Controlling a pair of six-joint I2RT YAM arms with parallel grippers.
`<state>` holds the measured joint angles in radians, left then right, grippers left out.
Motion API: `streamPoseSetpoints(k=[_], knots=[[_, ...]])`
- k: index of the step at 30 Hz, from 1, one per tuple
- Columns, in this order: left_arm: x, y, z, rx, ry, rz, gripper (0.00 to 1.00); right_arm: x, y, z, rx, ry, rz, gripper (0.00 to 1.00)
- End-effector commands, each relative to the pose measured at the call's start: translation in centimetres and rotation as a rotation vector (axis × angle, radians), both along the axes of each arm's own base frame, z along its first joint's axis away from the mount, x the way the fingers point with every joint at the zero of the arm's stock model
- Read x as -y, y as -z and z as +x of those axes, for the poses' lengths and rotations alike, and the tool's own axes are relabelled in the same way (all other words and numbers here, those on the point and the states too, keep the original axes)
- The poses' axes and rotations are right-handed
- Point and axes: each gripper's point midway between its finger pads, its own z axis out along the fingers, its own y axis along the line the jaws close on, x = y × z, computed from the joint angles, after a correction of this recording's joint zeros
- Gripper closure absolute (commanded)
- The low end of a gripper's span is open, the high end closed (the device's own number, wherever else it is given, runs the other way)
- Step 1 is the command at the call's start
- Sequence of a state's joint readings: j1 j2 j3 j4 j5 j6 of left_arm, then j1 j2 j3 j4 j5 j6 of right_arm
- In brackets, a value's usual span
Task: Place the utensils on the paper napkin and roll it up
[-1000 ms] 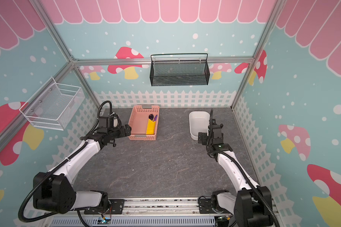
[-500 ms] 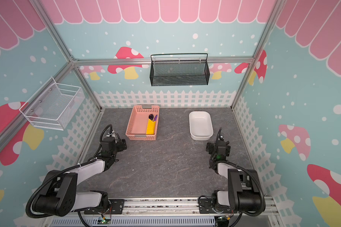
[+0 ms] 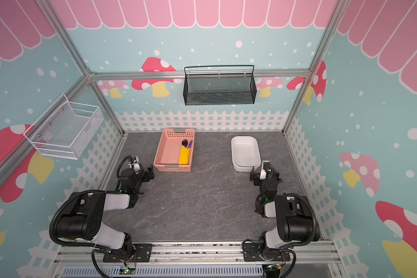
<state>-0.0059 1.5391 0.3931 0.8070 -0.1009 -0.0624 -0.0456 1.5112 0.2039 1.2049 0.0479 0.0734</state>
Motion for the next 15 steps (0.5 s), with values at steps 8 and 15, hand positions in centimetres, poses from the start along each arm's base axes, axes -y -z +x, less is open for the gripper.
streamPoseSetpoints(k=[8,15], knots=[[0.57,-1.69,0.57,0.062,0.020,0.023,0.00,-0.73,-2.40,0.06,0.108,-0.047,-0.045,0.01],[0.56,-1.77,0.63,0.068,0.020,0.024,0.00,-1.07,-2.25,0.30,0.099,-0.068,-0.050,0.01]])
